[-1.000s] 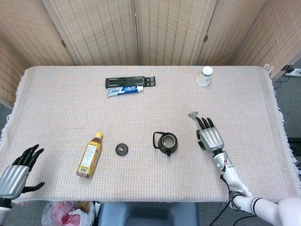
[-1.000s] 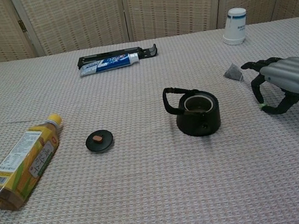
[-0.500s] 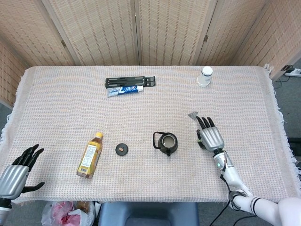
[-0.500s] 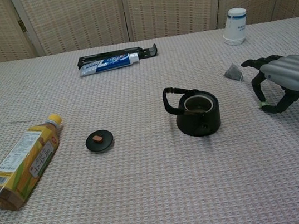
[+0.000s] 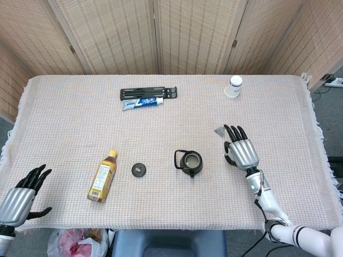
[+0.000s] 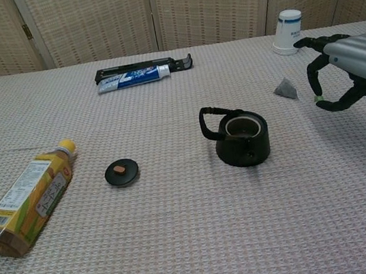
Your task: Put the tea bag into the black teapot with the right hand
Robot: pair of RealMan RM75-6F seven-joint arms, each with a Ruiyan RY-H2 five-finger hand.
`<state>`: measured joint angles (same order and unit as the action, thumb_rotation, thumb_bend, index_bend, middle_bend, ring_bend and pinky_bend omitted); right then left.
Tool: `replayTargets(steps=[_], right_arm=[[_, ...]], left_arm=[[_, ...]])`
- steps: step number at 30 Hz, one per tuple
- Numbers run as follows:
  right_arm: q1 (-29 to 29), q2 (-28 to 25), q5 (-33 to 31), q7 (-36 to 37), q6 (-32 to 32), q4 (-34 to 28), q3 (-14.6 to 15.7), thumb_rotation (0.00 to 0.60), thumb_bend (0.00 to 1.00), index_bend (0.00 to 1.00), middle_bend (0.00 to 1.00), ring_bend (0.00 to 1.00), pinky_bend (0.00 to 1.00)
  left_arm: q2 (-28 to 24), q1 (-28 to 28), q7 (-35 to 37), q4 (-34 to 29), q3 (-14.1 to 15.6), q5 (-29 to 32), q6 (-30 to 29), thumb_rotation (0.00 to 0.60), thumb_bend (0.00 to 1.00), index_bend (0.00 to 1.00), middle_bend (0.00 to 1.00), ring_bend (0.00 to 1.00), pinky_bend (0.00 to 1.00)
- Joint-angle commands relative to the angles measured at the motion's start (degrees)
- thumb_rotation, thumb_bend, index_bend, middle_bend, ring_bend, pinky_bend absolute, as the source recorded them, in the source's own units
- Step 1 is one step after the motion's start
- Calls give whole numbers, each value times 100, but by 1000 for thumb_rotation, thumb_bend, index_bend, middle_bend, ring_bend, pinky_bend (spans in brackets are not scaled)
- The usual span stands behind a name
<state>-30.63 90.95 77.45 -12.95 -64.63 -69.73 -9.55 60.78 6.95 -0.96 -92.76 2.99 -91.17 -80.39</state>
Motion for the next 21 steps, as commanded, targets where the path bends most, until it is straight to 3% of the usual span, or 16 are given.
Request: replayTargets(steps=[1, 21], right_arm=[[-4, -238, 35, -62, -186, -388, -148, 600, 264, 610, 0, 0, 0], [-291, -1032, -366, -844, -420, -2222, -799, 600, 264, 609, 2, 0, 0]], left_arm=[[14, 10, -39, -7, -5, 31, 34, 600, 60, 0, 0, 1, 252], [19, 23, -143, -45, -8, 112, 105, 600, 60, 0, 0, 1, 252]])
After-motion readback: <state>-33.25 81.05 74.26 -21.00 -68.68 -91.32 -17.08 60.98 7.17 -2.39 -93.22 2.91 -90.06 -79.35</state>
